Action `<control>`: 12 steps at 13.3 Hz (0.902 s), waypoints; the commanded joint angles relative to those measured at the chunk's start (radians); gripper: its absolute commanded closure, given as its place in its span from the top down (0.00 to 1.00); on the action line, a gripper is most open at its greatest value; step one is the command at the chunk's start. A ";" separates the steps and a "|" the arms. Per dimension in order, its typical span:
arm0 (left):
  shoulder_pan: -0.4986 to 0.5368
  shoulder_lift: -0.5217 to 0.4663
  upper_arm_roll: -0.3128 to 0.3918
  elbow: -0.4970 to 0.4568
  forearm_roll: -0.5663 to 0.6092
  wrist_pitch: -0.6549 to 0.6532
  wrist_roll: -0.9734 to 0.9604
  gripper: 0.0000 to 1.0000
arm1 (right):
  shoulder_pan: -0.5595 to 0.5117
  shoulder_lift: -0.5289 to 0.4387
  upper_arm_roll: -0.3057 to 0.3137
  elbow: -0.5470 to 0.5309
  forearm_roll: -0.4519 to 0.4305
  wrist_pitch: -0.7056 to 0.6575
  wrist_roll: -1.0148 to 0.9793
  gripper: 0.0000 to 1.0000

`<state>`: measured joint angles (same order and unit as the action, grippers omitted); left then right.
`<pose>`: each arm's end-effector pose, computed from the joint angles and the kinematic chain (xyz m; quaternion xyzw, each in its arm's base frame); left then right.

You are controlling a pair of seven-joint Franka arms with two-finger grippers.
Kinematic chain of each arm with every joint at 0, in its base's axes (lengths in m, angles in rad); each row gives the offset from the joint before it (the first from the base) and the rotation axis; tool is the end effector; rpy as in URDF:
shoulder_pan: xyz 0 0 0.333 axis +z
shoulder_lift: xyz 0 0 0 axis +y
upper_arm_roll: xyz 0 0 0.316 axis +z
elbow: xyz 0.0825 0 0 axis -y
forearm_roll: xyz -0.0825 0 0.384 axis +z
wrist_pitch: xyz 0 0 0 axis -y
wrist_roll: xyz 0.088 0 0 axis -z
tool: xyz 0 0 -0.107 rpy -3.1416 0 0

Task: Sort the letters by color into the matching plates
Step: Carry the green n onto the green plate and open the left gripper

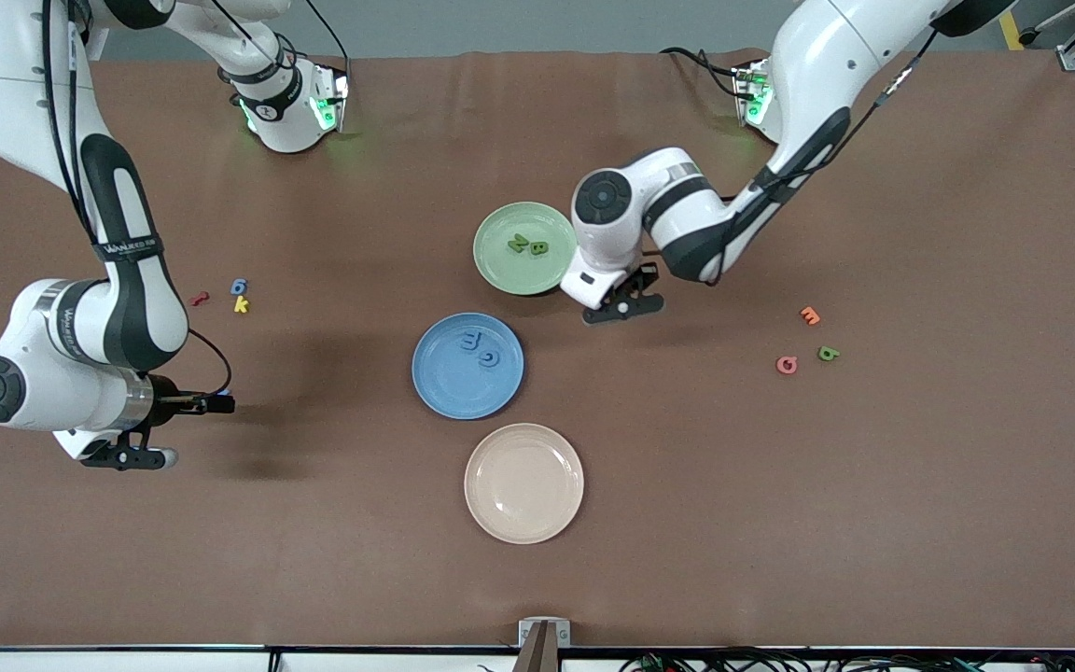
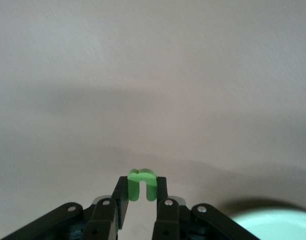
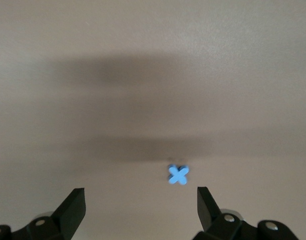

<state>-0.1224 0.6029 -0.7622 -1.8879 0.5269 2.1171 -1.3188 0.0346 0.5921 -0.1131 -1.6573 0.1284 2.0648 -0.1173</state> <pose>0.4221 -0.4422 0.2458 -0.9934 -0.0837 0.0302 0.0724 0.6618 -0.0376 0.2530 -0.9957 0.0094 0.0870 0.0299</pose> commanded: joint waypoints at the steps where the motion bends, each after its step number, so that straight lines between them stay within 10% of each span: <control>1: -0.035 0.015 -0.040 0.000 0.004 0.030 -0.141 0.02 | -0.044 0.038 0.020 -0.018 -0.016 0.055 -0.093 0.99; 8: -0.195 0.069 -0.039 0.007 0.007 0.175 -0.424 0.14 | -0.053 0.043 0.021 -0.150 -0.009 0.184 -0.102 0.98; 9: -0.209 0.072 -0.037 0.007 0.012 0.175 -0.448 0.26 | -0.053 0.043 0.021 -0.159 -0.009 0.190 -0.101 0.98; 11: -0.214 0.075 -0.037 0.010 0.015 0.173 -0.474 1.00 | -0.051 0.043 0.020 -0.165 -0.009 0.192 -0.101 0.93; 12: -0.211 0.074 -0.036 0.012 0.018 0.172 -0.471 1.00 | -0.050 0.043 0.020 -0.168 -0.009 0.192 -0.099 0.89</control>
<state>-0.3368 0.6718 -0.7979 -1.8874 0.5268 2.2826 -1.7705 -0.0041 0.6545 -0.1066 -1.8006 0.1283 2.2456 -0.2115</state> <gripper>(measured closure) 0.586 0.053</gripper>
